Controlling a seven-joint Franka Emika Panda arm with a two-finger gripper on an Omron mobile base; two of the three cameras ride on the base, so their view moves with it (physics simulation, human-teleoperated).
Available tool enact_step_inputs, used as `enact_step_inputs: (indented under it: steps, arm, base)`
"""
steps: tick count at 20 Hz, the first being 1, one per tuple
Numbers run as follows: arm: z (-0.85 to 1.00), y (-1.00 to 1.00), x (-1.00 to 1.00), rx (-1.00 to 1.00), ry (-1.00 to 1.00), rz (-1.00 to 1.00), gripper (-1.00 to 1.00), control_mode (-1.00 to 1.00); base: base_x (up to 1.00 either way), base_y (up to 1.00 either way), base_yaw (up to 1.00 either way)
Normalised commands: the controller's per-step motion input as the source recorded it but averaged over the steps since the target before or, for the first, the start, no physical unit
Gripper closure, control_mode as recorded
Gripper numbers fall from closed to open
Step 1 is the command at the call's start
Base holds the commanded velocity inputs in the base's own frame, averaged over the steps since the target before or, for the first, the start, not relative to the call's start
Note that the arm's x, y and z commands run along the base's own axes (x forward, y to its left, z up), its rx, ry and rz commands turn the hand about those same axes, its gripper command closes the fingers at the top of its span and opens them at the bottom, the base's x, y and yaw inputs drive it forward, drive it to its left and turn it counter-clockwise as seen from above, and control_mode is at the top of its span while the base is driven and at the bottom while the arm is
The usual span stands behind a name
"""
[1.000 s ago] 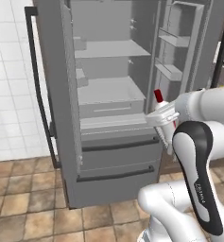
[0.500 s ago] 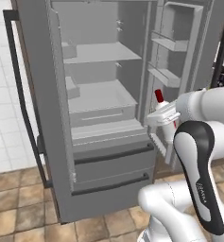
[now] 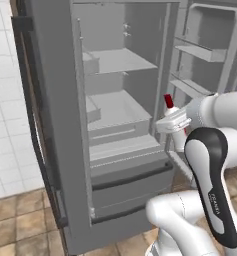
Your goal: Place the liquor and beer on the top shelf of the fridge to keep them out of children's reach, and place the orange on lower shelves for easy access.
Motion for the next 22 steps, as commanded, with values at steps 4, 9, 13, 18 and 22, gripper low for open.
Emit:
enact_step_inputs:
  steps: [4,9,13,18,22]
  arm:
    - [0.0,0.0,0.0,0.0,0.0,0.0,1.0,1.0]
    - [0.0,0.0,0.0,0.0,0.0,0.0,1.0,1.0]
    - [0.0,0.0,0.0,0.0,0.0,0.0,1.0,1.0]
    - [0.0,0.0,0.0,0.0,0.0,0.0,1.0,1.0]
    - [0.0,0.0,0.0,0.0,0.0,0.0,1.0,1.0]
  base:
    - [0.54,0.55,-0.15]
    - [0.61,0.1,-0.09]
    - [0.61,0.0,-0.01]
    - [0.55,0.0,0.0]
    - [0.45,0.0,0.0]
